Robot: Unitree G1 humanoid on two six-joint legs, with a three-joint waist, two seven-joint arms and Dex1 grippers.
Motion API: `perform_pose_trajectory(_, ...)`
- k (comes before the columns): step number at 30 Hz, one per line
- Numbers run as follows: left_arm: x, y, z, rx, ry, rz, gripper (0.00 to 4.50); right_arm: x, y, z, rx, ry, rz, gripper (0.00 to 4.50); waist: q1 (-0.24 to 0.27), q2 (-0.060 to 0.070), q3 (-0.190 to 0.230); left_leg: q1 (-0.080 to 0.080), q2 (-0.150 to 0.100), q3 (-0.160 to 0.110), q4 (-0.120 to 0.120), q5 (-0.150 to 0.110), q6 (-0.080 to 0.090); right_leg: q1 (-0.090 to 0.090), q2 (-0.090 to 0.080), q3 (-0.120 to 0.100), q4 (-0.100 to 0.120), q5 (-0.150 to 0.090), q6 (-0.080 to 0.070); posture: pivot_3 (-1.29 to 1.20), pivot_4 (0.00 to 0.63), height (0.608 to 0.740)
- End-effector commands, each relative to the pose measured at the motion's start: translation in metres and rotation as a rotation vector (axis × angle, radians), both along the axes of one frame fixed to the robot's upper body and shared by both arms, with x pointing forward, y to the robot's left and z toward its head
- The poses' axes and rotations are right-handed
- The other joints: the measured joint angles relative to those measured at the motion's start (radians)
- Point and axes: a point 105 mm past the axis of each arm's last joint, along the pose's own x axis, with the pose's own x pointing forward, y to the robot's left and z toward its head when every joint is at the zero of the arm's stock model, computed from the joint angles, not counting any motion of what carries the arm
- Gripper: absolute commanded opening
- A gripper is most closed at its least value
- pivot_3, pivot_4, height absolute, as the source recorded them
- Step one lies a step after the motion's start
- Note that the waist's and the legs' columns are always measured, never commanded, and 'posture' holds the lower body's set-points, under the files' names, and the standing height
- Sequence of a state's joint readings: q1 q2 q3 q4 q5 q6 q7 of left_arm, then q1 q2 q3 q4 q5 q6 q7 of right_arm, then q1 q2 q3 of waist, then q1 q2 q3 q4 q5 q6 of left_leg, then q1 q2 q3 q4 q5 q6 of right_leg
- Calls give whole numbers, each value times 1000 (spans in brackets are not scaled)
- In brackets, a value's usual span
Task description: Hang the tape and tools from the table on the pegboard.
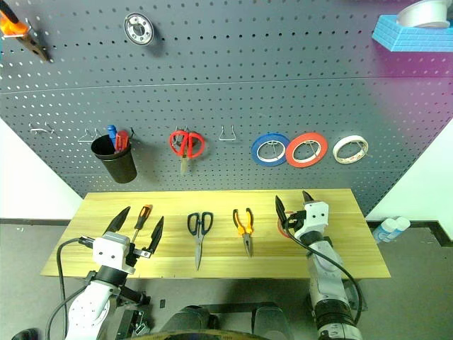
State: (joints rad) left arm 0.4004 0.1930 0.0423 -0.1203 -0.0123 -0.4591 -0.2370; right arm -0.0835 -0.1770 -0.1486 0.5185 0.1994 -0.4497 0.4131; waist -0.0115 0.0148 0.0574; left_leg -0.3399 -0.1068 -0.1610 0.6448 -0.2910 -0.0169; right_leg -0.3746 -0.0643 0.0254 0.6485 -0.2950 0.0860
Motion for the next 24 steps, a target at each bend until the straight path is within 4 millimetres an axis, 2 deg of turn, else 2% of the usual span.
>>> perform_pose_trajectory(1, 1, -4, 6, 1, -25, -15, 4483, 4, -2, 11, -9, -48, -1, 4500, 0, 0, 0, 0, 0, 0, 0, 0, 0, 0, 0, 0, 0, 0, 0, -72, 0, 740)
perform_pose_trajectory(3, 1, -8, 4, -7, -16, -35, 4483, 5, -3, 10, -14, -45, -3, 4500, 0, 0, 0, 0, 0, 0, 0, 0, 0, 0, 0, 0, 0, 0, -1, -71, 0, 740)
perform_pose_trajectory(9, 2, -53, -21, -53, 67, -164, 4483, 7, -1, 10, -17, -47, 6, 4500, 0, 0, 0, 0, 0, 1, 0, 0, 0, 0, 0, 0, 0, 0, -1, -70, 0, 740)
perform_pose_trajectory(13, -1, -70, -29, -45, 82, -200, 4483, 7, 0, 10, -17, -48, 6, 4500, -1, 0, 0, 0, 0, 0, 0, 0, 0, 0, 0, 0, 0, 0, 0, -67, 0, 740)
perform_pose_trajectory(16, -2, -78, -35, -98, 107, -214, 4483, 7, 0, 10, -19, -48, 8, 4500, 0, 0, 0, 0, 0, 0, 0, 0, 0, 0, 0, 0, 0, 0, 0, -69, 0, 740)
perform_pose_trajectory(19, -7, -98, -45, -175, 150, -268, 4483, 7, 0, 10, -22, -46, 10, 4500, 0, 0, 0, 0, 0, 1, 0, 0, 0, 0, 0, 0, -1, 0, 1, -69, 0, 740)
perform_pose_trajectory(24, -8, -101, -43, -144, 130, -276, 4483, 7, 1, 12, -21, -49, 11, 4500, 0, 0, 0, 0, 0, 1, 0, 0, 0, 0, 0, 0, -1, 0, 1, -70, 0, 740)
